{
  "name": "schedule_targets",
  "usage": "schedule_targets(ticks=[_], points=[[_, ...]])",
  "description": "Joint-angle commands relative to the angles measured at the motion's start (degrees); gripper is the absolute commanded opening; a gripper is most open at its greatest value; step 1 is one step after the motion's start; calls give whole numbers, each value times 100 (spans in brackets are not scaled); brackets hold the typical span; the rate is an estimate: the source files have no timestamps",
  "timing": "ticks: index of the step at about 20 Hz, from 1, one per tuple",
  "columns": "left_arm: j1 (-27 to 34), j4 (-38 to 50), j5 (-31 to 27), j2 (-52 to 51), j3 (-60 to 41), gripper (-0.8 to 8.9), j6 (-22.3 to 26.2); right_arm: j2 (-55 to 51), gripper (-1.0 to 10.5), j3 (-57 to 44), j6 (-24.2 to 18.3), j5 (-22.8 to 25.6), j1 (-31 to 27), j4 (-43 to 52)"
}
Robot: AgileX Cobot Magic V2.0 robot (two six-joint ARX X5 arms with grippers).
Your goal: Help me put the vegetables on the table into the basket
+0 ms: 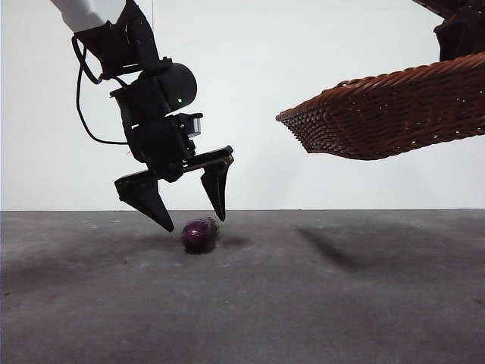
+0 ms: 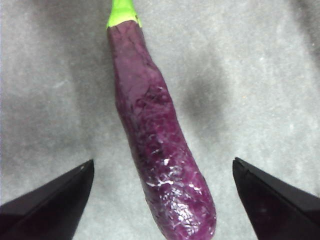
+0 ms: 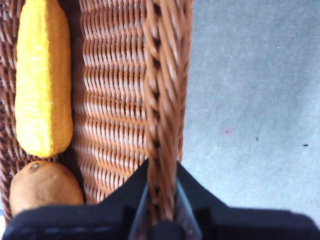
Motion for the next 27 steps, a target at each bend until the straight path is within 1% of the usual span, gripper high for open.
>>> schedule_targets(ticks=[1, 4, 5, 7, 8, 9, 10, 11, 15, 17, 19, 22, 23, 26, 27], points=[[-13, 7, -61, 149, -13, 466, -28, 7, -8, 9, -72, -107, 15, -37], [-13, -9, -118, 164, -13, 465, 7, 7, -8, 9, -94, -107, 15, -57], [-13, -17, -118, 177, -13, 435, 9, 7, -8, 9, -94, -107, 15, -59], [-13, -52, -116, 254, -13, 338, 13, 7, -8, 9, -94, -105, 15, -61], [-26, -52, -120, 295, -13, 304, 11, 7, -8, 9, -94, -107, 15, -70], [-26, -50, -122, 299, -13, 196, 9, 7, -8, 9, -94, -107, 15, -87], [-33, -13, -125, 299, -13, 66, 11, 7, -8, 9, -96, -107, 15, -98], [-37, 28, -118, 295, -13, -14, 11, 7, -8, 9, -96, -105, 15, -114], [-35, 11, -55, 221, -2, -12, 11, 7, -8, 9, -94, -98, 15, -118], [-24, -74, 33, -33, 9, -12, 81, 7, -8, 9, -87, -59, 15, -114], [-24, -179, 155, -446, 9, -12, 140, 7, -8, 9, -63, -9, 15, -101], [-74, -391, 542, -1276, 9, -12, 149, 7, -8, 9, -13, 20, 28, -107], [-133, -496, 520, -1550, 9, -12, 192, 7, -8, 9, 44, 57, 35, -111], [-417, -793, 527, -2396, 9, -12, 332, 7, -8, 9, 396, 308, 164, -164], [-535, -852, 529, -2577, 9, -12, 385, 7, -8, 9, 448, 302, 229, -190]])
